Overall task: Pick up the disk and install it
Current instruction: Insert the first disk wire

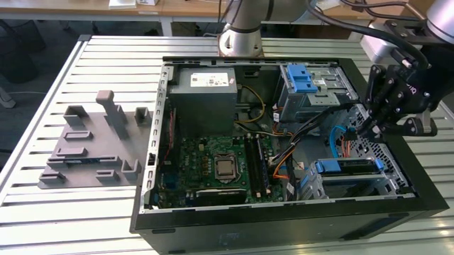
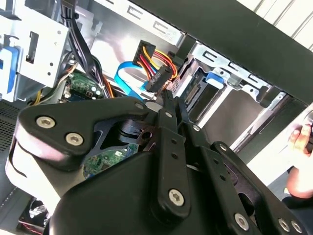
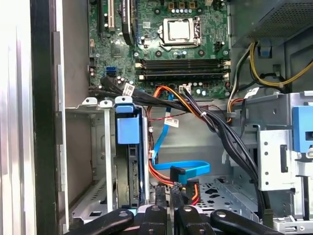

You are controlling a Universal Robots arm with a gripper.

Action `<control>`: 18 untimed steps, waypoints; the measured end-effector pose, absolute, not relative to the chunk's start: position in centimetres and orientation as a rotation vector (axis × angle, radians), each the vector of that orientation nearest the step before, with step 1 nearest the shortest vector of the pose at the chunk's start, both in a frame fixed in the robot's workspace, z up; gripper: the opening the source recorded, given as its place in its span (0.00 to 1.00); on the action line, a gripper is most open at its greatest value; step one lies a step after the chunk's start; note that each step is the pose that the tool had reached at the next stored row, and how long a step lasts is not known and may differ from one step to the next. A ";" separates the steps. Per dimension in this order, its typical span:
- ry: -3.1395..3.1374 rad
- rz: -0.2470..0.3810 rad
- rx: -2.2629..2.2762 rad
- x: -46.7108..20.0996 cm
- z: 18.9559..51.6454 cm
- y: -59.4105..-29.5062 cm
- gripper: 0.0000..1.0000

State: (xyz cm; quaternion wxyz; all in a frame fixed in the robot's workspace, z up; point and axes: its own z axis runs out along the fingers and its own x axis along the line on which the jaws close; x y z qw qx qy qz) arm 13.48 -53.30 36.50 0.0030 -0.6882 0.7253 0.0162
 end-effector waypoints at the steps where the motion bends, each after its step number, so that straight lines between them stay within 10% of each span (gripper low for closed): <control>1: 2.276 0.051 -2.156 13.5 36.5 -53.2 0.18; 18: 2.317 0.032 -2.139 14.3 36.3 -51.3 0.33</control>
